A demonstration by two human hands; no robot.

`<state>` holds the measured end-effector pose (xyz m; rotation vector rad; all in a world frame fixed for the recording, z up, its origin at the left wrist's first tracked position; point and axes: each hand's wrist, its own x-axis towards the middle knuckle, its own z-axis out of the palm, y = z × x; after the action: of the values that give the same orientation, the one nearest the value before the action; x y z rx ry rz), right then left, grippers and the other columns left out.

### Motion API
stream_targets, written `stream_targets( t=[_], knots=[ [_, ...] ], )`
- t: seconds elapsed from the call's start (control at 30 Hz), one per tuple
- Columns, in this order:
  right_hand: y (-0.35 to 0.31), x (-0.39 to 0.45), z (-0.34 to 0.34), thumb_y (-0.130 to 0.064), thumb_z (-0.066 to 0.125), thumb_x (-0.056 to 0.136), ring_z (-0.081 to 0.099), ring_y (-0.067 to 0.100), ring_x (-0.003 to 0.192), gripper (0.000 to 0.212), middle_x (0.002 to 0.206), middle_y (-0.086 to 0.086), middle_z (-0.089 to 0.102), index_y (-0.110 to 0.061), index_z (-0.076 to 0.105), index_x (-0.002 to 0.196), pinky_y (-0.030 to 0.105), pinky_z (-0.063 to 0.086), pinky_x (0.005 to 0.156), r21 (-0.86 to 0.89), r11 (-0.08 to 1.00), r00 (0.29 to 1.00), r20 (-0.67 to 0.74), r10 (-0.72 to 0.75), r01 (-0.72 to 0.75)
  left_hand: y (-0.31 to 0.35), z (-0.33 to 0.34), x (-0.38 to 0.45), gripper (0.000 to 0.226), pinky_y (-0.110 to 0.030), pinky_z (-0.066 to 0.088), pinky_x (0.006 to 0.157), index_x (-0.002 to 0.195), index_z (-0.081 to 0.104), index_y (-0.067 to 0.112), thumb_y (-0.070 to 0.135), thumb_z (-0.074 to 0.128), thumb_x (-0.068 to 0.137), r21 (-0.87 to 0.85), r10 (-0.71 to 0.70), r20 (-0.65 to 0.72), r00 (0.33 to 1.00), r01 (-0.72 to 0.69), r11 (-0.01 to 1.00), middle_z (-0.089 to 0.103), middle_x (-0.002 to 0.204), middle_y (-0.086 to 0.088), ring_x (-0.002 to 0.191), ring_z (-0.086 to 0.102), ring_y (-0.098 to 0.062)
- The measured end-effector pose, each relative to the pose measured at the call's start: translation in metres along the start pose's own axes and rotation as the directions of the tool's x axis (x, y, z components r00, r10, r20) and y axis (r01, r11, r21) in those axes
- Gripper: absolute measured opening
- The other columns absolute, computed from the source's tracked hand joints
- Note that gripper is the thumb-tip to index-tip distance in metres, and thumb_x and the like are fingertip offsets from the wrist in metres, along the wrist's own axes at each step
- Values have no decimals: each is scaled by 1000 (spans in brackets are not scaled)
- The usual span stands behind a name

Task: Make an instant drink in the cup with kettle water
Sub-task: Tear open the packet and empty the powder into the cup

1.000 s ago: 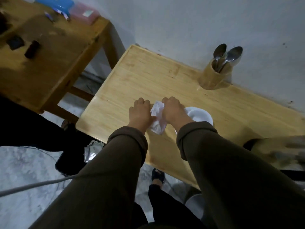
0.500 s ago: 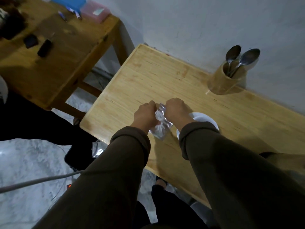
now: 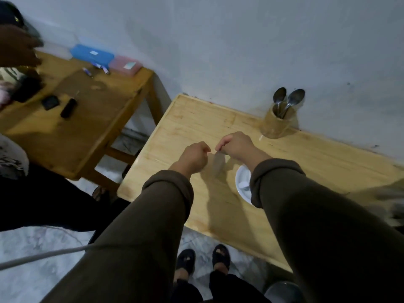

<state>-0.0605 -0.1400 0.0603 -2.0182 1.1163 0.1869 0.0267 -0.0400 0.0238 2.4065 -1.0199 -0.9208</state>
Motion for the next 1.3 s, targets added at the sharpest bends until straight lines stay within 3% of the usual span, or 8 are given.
stream_targets(
  t=[0.17, 0.27, 0.37, 0.47, 0.63, 0.83, 0.97, 1.3],
  knots=[
    [-13, -45, -17, -1, 56, 82, 49, 2, 62, 24, 42, -23, 59, -14, 76, 86, 17, 44, 61, 153, 988, 999, -31, 14, -9, 13, -27, -15, 43, -34, 37, 107, 141, 42, 14, 23, 40, 100, -69, 119, 24, 993, -117, 991, 46, 147, -11, 135, 44, -30],
    [-19, -71, -28, 2, 51, 86, 52, 2, 65, 27, 62, -15, 60, -9, 75, 89, 14, 49, 65, 224, 975, 998, -59, 2, 12, 21, -38, -23, 38, -33, 39, 101, 134, 51, 12, 23, 38, 100, -82, 210, 104, 972, -202, 976, 54, 140, -12, 128, 49, -29],
    [-18, -93, -37, 0, 58, 84, 45, 11, 57, 13, 62, -1, 51, -8, 67, 78, 16, 41, 52, 393, 919, 989, -119, 86, -32, 26, -42, -28, 24, -29, 42, 79, 103, 65, 11, 24, 45, 98, -135, 306, 109, 946, -291, 947, 66, 108, -11, 97, 56, -23],
    [-9, -107, -41, -4, 58, 85, 41, 12, 52, 7, 61, 2, 48, -9, 62, 87, 17, 37, 47, 480, 877, 969, -205, 135, -20, 32, -42, -31, 16, -22, 37, 62, 81, 55, 15, 22, 52, 95, -240, 347, 76, 935, -321, 916, 56, 78, -1, 83, 48, -19],
    [9, -116, -45, -3, 60, 85, 54, 12, 63, 14, 81, 5, 60, -14, 59, 93, 20, 47, 54, 504, 863, 930, -333, 154, 38, 52, -47, -38, 12, -23, 39, 63, 83, 57, 17, 23, 55, 93, -186, 445, 102, 890, -422, 887, 59, 89, -4, 85, 51, -19],
    [25, -123, -60, 1, 60, 84, 56, 16, 68, 25, 76, 3, 61, -13, 66, 104, 21, 46, 58, 494, 865, 931, -350, 102, 91, 79, -38, -42, 21, -29, 43, 87, 108, 68, 9, 17, 55, 93, -225, 495, 142, 857, -459, 860, 61, 98, -3, 93, 54, -16],
    [33, -124, -70, 3, 61, 85, 58, 12, 69, 25, 78, 5, 62, -8, 66, 106, 20, 48, 58, 539, 836, 948, -308, 82, 103, 97, -27, -44, 10, -27, 40, 84, 91, 65, 18, 21, 56, 93, -279, 471, 99, 876, -430, 859, 60, 91, 0, 90, 52, -15],
    [51, -115, -81, 0, 67, 81, 51, 14, 63, 9, 61, 1, 53, -6, 66, 88, 30, 48, 71, 403, 906, 903, -425, 63, 126, 121, -5, -50, 21, -18, 39, 64, 97, 70, 10, 25, 56, 93, -257, 415, -7, 910, -403, 878, 62, 87, -3, 84, 53, -15]
  ],
)
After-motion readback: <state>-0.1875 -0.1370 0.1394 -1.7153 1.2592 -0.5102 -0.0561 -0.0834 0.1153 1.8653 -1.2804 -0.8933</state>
